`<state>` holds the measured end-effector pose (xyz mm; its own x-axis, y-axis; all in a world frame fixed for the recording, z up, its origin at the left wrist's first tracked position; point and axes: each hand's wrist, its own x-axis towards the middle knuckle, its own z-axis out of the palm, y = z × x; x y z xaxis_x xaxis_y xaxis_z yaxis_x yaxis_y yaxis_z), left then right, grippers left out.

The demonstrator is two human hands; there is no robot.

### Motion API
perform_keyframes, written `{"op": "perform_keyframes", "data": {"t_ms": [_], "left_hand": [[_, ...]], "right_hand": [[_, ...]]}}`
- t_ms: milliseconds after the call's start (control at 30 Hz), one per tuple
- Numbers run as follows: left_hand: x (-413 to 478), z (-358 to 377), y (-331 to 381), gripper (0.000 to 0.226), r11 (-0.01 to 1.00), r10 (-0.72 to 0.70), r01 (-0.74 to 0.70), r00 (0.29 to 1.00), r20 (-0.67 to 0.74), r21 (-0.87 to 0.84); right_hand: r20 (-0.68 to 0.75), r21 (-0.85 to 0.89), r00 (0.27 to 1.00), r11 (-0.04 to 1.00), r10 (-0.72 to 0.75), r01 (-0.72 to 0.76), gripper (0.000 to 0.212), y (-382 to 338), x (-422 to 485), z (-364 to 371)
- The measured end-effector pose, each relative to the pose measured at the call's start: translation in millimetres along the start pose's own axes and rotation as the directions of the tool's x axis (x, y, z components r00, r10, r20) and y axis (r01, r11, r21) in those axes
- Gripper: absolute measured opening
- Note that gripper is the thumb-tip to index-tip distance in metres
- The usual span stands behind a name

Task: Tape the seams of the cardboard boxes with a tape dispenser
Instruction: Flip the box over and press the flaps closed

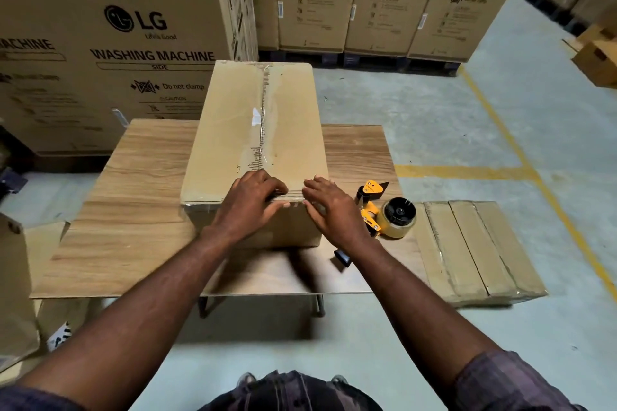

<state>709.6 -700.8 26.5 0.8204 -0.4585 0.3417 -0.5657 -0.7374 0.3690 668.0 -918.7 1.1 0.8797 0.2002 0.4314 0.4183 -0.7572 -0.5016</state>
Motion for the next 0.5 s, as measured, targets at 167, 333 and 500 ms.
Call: {"op": "perform_keyframes", "data": {"t_ms": [167, 333, 500], "left_hand": [[-16, 1, -7, 0.054, 0.999, -0.013, 0.011, 0.998, 0.056, 0.035], [-13, -3, -2, 0.036, 0.999, -0.032, 0.032, 0.999, 0.011, -0.014], [-11, -3, -3, 0.038, 0.997, -0.071, 0.073, 0.996, 0.050, -0.035]], "right_hand": [[-0.004, -0.011, 0.999, 0.999, 0.033, -0.033, 0.053, 3, -17, 13], [-0.069, -0.050, 0.998, 0.999, 0.004, -0.007, 0.021, -16, 6, 13], [-0.072, -0.012, 0.997, 1.000, -0.017, 0.016, 0.020, -5, 5, 16]]}}
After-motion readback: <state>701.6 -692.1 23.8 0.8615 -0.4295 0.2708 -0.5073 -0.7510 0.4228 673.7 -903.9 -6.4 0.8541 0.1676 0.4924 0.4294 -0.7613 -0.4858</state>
